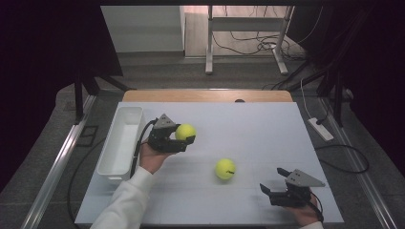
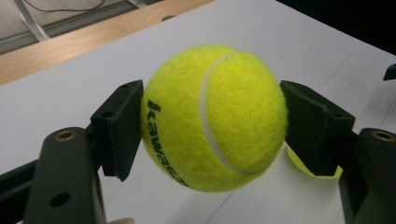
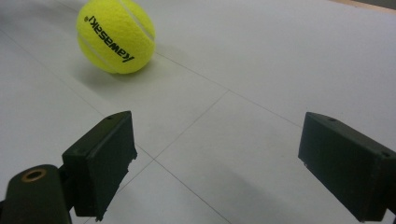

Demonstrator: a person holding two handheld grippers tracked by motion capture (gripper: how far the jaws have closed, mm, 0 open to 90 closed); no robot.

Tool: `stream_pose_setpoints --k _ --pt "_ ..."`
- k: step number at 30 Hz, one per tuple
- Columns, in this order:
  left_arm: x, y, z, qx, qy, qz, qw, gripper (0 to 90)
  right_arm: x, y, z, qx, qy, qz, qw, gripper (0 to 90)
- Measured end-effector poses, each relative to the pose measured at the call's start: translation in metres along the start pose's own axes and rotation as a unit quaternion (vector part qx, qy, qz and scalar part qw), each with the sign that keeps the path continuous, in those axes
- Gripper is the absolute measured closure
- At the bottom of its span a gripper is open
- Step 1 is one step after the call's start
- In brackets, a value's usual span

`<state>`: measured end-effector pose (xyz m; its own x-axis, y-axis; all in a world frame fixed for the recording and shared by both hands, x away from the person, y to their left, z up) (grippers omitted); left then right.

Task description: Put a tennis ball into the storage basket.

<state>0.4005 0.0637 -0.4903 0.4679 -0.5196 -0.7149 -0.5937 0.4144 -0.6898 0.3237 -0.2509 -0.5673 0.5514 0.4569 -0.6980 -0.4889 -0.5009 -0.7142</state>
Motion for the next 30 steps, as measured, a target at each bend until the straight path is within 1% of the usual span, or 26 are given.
stream_pose_setpoints --k 3,6,9,12,13,20,25,30 --pt "-0.003 -0.001 0.001 0.002 -0.007 -0.003 1.0 26.8 0.0 0.0 0.0 0.0 0.0 0.0 1.0 10.5" --pt "-0.008 -0.003 0.003 0.003 -0.01 -0.008 0.9999 26.8 0.0 0.0 0.0 0.0 0.0 -0.001 1.0 10.5" --pt "-0.015 -0.006 0.005 0.007 -0.016 -0.011 0.9998 26.8 0.0 0.0 0.0 0.0 0.0 -0.001 1.0 10.5" --pt "-0.022 -0.009 0.006 0.005 -0.018 -0.019 0.9996 26.8 0.0 -0.001 0.001 0.0 -0.001 -0.002 1.0 10.5" --pt "-0.022 -0.009 0.006 0.005 -0.018 -0.019 0.9996 26.8 0.0 -0.001 0.001 0.0 -0.001 -0.002 1.0 10.5" --pt "-0.036 -0.012 0.012 0.001 -0.028 -0.028 0.9992 26.7 0.0 -0.001 0.001 0.001 0.001 -0.004 1.0 10.5" --pt "-0.042 -0.014 0.016 0.0 -0.034 -0.031 0.999 26.8 0.0 -0.002 0.001 0.001 0.002 -0.004 1.0 10.5" --pt "-0.044 -0.014 0.019 -0.003 -0.039 -0.032 0.9987 26.8 0.0 -0.002 0.0 0.001 0.003 -0.005 1.0 10.5"
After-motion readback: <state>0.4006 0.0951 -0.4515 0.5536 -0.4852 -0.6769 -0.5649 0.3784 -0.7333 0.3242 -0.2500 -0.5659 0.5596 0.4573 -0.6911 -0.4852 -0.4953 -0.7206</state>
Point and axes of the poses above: each handheld gripper's, and its own axes: x roughly forward along the jaws, y roughly out of its underside, z roughly to its left, the point moved 10 cm from there along x, roughly forward along the jaws, and after that the axes turned 14 degrees about z, right-handed, at the moved point
